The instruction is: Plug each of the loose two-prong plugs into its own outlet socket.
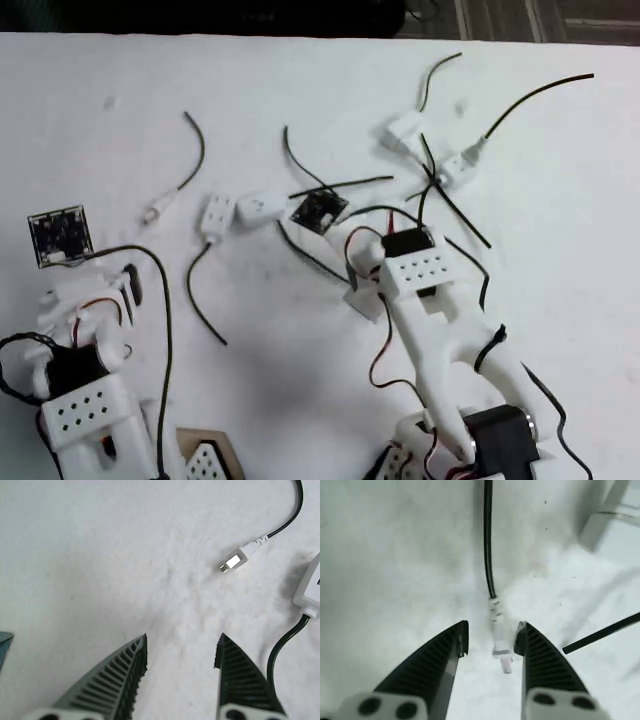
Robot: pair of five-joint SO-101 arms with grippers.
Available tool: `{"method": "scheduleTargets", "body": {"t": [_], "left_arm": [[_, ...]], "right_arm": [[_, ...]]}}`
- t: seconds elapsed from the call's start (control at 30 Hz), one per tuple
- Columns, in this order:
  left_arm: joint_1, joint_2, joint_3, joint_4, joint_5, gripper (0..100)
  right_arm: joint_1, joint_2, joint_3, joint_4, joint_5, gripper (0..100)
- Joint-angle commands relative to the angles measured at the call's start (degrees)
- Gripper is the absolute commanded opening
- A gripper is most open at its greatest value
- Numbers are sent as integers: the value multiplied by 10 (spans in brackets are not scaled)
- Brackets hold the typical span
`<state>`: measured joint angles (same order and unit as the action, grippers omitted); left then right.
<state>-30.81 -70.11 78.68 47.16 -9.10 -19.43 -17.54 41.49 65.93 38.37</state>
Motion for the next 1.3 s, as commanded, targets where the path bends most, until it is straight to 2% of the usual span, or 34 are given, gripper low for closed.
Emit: {"method": "scheduleTargets", "body": {"t": [0.0,0.23,0.4,0.57,0.7,0.87,1.0,1.27], "left_arm": [[6,-7,-8,-10,-7,234],[6,-7,-8,-10,-7,234],[6,-7,-8,-10,-7,234],[5,-7,-8,-10,-7,234],[4,-7,-8,-10,-7,234],[4,-7,-8,-10,-7,234],[4,-7,-8,-10,-7,234],[4,-7,-8,-10,-7,234]], "right_arm": [[0,-3,-29,9,2,139],[33,-3,-25,13,88,138],[31,-3,-23,83,136,138],[9,-3,-1,84,135,138],[-4,-3,57,13,135,138],[17,-2,97,-51,135,138],[43,-2,98,-58,138,138],[44,-2,99,-58,139,137]]}}
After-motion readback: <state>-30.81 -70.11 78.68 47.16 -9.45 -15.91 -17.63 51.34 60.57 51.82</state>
